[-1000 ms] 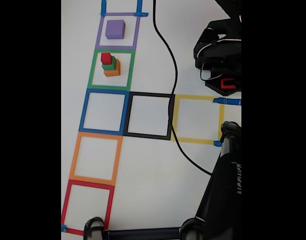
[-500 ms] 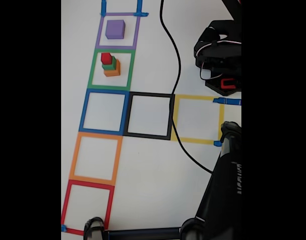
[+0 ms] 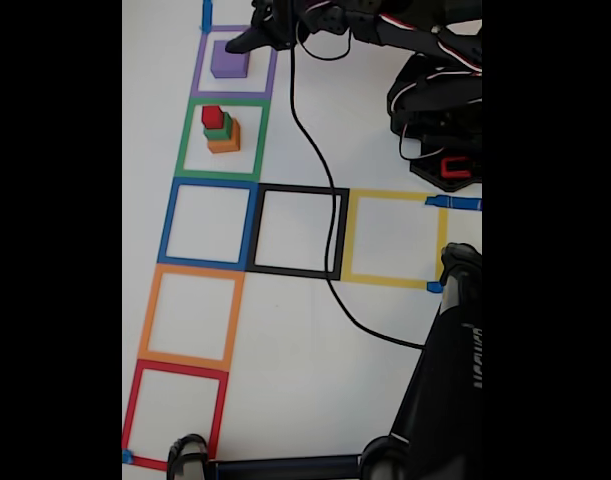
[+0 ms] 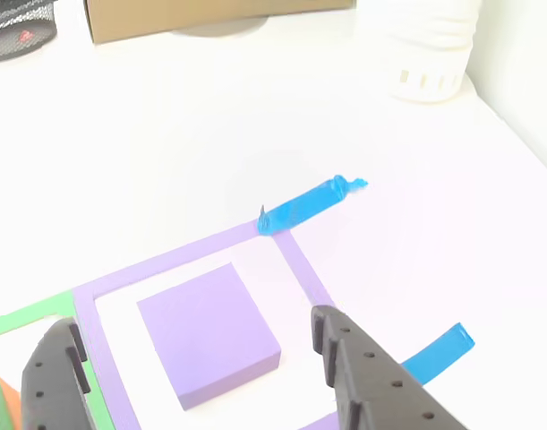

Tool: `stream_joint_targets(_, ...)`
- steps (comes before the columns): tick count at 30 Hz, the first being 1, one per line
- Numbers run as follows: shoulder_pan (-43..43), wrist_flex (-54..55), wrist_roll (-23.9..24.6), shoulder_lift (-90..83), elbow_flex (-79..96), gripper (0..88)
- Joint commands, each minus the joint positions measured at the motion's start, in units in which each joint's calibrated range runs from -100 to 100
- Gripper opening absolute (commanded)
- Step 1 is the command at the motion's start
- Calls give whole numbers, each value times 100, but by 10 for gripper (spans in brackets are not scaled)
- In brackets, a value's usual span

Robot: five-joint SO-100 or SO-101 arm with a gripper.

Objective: Tower of hanoi

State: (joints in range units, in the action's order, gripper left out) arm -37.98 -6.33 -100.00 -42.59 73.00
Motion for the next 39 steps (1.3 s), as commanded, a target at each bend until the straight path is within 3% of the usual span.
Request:
stream_joint_targets(1,-124,1604,0,767,109,309)
stream_joint_targets(10,-536,3394,0,2406,37,418)
stream_joint_targets(20,-450,5151,0,4061,9,420)
stream_joint_targets(39,-210,6544,0,6249,-1027,408)
